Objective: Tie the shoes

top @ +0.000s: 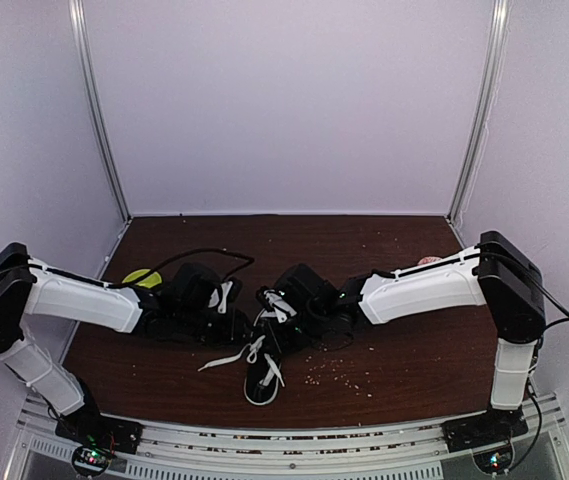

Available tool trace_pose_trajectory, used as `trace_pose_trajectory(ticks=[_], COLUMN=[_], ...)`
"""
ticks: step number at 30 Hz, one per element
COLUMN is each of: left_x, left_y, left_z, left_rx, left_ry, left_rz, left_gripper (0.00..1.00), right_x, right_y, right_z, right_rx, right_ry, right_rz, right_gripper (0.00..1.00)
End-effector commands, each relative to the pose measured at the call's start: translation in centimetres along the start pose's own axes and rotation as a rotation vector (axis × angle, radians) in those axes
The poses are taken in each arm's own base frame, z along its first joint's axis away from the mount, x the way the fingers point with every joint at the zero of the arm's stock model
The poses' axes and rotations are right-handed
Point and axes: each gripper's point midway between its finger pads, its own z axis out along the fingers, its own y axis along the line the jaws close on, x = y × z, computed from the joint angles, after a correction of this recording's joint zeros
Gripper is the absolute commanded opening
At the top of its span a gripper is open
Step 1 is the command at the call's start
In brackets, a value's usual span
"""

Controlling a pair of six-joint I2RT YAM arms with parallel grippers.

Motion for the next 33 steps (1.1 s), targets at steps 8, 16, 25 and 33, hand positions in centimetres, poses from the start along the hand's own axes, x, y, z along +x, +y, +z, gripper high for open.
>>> trace_pose_trajectory(ticks=[8,16,25,33], left_x=[-0.96,-0.92,-1.28,-1.21], left_y=[-1.64,-1.85,-1.68,-1.63], left_z=[-0.44,-0.55,-1.03,-1.07], left_rx=[0.086,0.108,0.097,0.098], left_ry=[-0.042,-0.051,-0.079,-0.081], left_rz=[0.023,0.015,0.005,0.002], left_gripper=[0.36,0.37,0.43,0.47], right_x=[0.76,0.82,0.88,0.88], right_y=[-1.46,-1.48,-1.51,-1.43], right_z=[0.29,0.24,0.23,0.33], right_rx=[0.044,0.044,0.046,0.041], right_ry=[0.02,0.021,0.023,0.026], right_rz=[0.015,0.017,0.018,0.019], right_gripper=[0.0,0.0,0.0,0.0])
